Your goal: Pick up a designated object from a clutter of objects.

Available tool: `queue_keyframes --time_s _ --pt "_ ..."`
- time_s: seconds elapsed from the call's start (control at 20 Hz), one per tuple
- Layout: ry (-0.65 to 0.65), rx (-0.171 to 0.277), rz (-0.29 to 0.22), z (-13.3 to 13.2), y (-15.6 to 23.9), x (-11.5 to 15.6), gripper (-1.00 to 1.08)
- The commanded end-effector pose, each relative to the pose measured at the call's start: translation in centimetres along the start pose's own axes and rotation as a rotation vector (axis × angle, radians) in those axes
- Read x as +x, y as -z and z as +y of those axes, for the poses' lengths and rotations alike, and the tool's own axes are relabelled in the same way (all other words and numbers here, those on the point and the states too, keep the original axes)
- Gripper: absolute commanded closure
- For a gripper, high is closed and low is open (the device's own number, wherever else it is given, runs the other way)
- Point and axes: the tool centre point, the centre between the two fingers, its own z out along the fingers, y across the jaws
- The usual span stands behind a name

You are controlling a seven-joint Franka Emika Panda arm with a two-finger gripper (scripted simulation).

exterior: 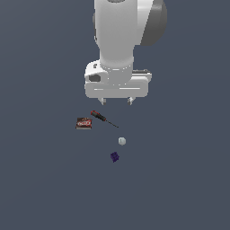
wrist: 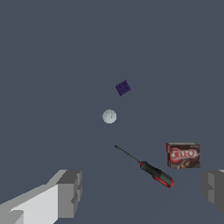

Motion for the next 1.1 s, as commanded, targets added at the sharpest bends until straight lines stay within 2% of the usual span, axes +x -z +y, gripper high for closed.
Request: queue_keyframes --time_s 0.0,0.55,1.05 --pt "-0.001 0.002 0.0 0.0 0.0 0.0 -0.92" --pt "0.064 -0.007 0.004 0.2 -2.3 2.0 -0.92" --pt "0.232 -0.022 0.013 0.7 -9.1 6.6 -0.92"
